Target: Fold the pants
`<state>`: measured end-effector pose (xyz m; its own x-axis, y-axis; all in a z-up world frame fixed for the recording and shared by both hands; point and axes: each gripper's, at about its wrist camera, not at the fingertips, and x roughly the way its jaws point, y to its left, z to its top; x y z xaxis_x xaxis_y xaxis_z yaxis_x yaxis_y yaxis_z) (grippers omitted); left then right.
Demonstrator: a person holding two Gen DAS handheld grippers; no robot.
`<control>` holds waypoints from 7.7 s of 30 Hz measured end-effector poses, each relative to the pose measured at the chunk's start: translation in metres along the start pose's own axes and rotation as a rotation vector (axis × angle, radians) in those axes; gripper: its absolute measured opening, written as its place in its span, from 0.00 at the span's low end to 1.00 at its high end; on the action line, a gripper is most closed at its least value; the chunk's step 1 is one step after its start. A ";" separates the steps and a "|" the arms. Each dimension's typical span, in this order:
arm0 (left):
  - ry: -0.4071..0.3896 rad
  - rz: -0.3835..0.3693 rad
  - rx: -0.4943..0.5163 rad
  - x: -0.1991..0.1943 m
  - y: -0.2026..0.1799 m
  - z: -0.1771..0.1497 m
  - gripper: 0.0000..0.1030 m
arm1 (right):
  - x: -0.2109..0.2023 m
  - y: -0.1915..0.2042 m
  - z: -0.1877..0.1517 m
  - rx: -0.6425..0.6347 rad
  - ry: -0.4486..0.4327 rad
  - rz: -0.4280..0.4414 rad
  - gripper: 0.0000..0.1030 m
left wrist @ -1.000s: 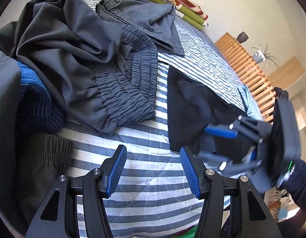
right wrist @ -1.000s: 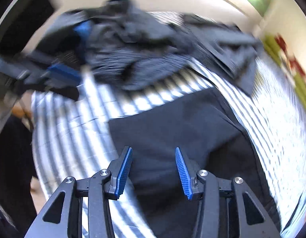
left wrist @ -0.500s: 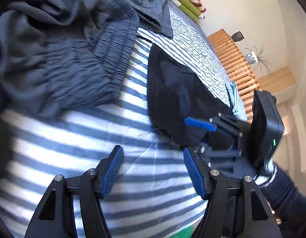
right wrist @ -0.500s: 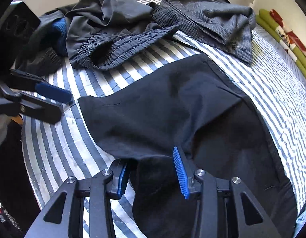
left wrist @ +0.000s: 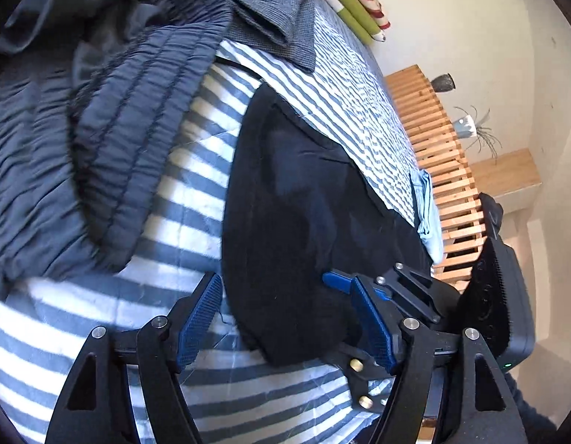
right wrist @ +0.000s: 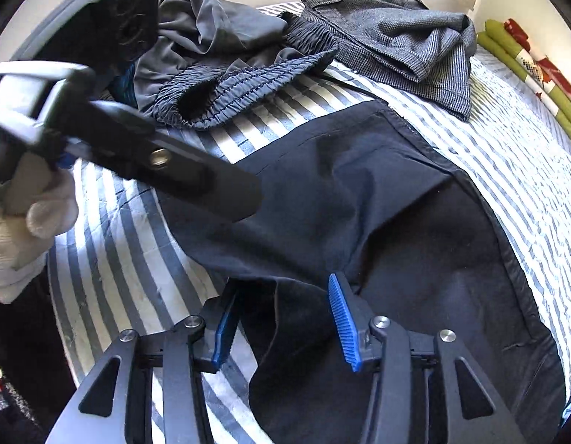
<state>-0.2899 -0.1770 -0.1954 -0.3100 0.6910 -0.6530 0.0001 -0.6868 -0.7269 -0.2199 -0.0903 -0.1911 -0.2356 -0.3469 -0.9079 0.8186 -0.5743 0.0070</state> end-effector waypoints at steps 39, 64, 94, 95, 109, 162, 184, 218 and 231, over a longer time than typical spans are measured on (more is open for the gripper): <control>-0.102 0.094 0.079 -0.035 0.014 -0.001 0.58 | -0.067 -0.089 0.043 0.008 -0.023 0.351 0.51; 0.035 0.009 0.235 0.019 -0.115 -0.116 0.59 | -0.136 -0.180 -0.036 0.188 -0.006 -0.013 0.33; 0.327 0.150 0.595 0.197 -0.263 -0.174 0.61 | -0.204 -0.333 -0.406 1.082 -0.092 -0.129 0.35; 0.327 0.149 0.596 0.197 -0.263 -0.174 0.61 | -0.202 -0.332 -0.406 1.094 -0.101 -0.138 0.23; 0.202 0.199 0.502 0.146 -0.236 -0.136 0.61 | -0.257 -0.322 -0.387 1.064 -0.079 -0.472 0.09; -0.134 0.438 0.379 0.015 -0.050 -0.048 0.32 | 0.009 -0.171 0.030 0.080 0.142 0.102 0.32; -0.116 0.425 0.370 0.014 -0.063 -0.032 0.16 | 0.010 -0.143 0.029 -0.031 0.102 -0.133 0.04; 0.004 0.394 0.348 0.026 -0.056 0.005 0.03 | 0.006 -0.134 0.027 -0.023 0.049 -0.201 0.05; -0.030 0.364 0.290 0.021 -0.061 0.008 0.03 | -0.076 -0.134 -0.003 0.213 -0.089 -0.089 0.29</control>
<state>-0.3036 -0.1226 -0.1632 -0.3664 0.3893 -0.8451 -0.1508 -0.9211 -0.3589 -0.3096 0.0151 -0.1240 -0.3543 -0.3465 -0.8686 0.6659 -0.7456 0.0258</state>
